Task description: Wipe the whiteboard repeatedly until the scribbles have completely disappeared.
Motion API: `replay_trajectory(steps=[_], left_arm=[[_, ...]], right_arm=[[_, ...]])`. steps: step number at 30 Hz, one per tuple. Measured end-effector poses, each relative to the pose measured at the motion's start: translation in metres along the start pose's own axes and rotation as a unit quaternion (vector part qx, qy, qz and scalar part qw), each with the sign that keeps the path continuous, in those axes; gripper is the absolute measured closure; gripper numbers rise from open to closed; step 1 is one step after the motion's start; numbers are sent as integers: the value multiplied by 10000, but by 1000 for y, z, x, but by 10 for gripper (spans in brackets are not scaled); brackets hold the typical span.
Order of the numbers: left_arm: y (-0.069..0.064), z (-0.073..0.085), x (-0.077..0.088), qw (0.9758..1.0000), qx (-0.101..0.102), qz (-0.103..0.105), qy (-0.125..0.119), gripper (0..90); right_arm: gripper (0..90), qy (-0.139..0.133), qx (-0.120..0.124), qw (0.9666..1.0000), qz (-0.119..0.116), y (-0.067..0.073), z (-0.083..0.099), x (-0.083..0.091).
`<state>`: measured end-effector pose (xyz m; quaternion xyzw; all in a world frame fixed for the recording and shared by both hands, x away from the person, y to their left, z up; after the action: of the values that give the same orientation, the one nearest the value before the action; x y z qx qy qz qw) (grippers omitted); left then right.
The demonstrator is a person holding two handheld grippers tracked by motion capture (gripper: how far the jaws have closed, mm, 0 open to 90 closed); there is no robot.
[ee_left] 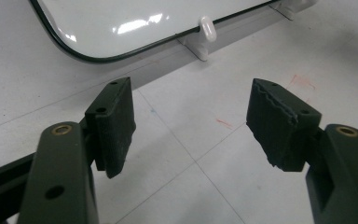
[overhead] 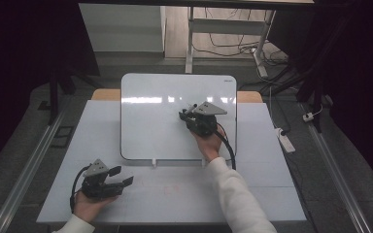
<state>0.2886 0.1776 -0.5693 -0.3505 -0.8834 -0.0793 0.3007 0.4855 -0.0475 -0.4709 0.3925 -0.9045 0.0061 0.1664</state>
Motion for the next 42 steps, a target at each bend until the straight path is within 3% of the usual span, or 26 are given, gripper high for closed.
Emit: replay_trajectory(steps=[1,4,5,6,8,10,11,14,16,18,20,22,25,27,28,30,31,32,36,40,42], left_arm=[[-1,0,0,10000,-13,-1,-5,329],[-3,0,2,10000,-26,-14,-24,329],[-2,0,2,10000,-25,-7,-24,329],[-2,0,1,10000,-17,-13,-18,330],[-1,0,0,10000,-6,-5,5,329],[-1,0,-1,10000,-20,-7,20,329],[-1,0,-1,10000,-27,-10,21,329],[-2,0,1,10000,-17,-12,-2,330],[-1,0,1,10000,-14,-21,-4,329],[0,0,1,10000,-8,-21,-4,329],[0,0,0,10000,-8,-15,5,330],[-1,0,0,10000,-25,-9,10,330],[-2,0,1,10000,-24,-26,-17,330],[-1,0,2,10000,-13,-27,-20,330],[0,0,1,10000,-9,-25,-17,330],[0,0,1,10000,-11,-15,-9,330],[0,0,0,10000,-13,-19,1,330],[0,0,0,10000,-17,-16,0,330],[-2,0,2,10000,-25,-22,-35,330],[0,0,1,10000,-12,-10,-1,329],[-1,0,1,10000,-22,-14,-7,330]], right_arm=[[777,-55,-97,9999,17,-5,-2,2],[777,-386,-424,9973,455,-30,-14,13],[777,-419,-480,9969,471,-31,-15,14],[777,-418,-421,9969,523,-29,-15,14],[777,-212,-219,9991,306,-14,-8,7],[777,-45,154,9995,270,-4,-4,3],[777,-60,153,9995,260,-6,-5,3],[777,-363,-262,9978,490,-29,-18,10],[777,-447,-525,9963,506,-37,-25,11],[777,-379,-377,9972,518,-31,-23,9],[777,-189,-203,9993,261,-17,-18,3],[777,-140,-56,9994,298,-17,-19,0],[777,-435,-335,9971,526,-34,-33,3],[777,-483,-517,9959,568,-38,-37,2],[777,-451,-451,9963,573,-35,-35,1],[777,-289,-251,9987,321,-22,-31,-5],[777,-237,-94,9991,340,-19,-30,-6],[777,-214,-78,9991,362,-20,-31,-6],[777,-484,-548,9961,504,-35,-35,0],[777,-191,-94,9993,314,-18,-27,-4],[777,-230,-153,9990,357,-25,-29,-1]])
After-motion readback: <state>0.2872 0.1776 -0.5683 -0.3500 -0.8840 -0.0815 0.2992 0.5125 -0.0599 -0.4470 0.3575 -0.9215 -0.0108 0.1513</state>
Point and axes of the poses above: each handheld gripper's, and its own axes: x roughly backward along the jaws, z roughly out of its underside, y roughly to its left, the point moved 8 cm from there along -x, roughly forward along the jaws, and after that the axes turned 10 degrees about -x, right-handed, at the moved point
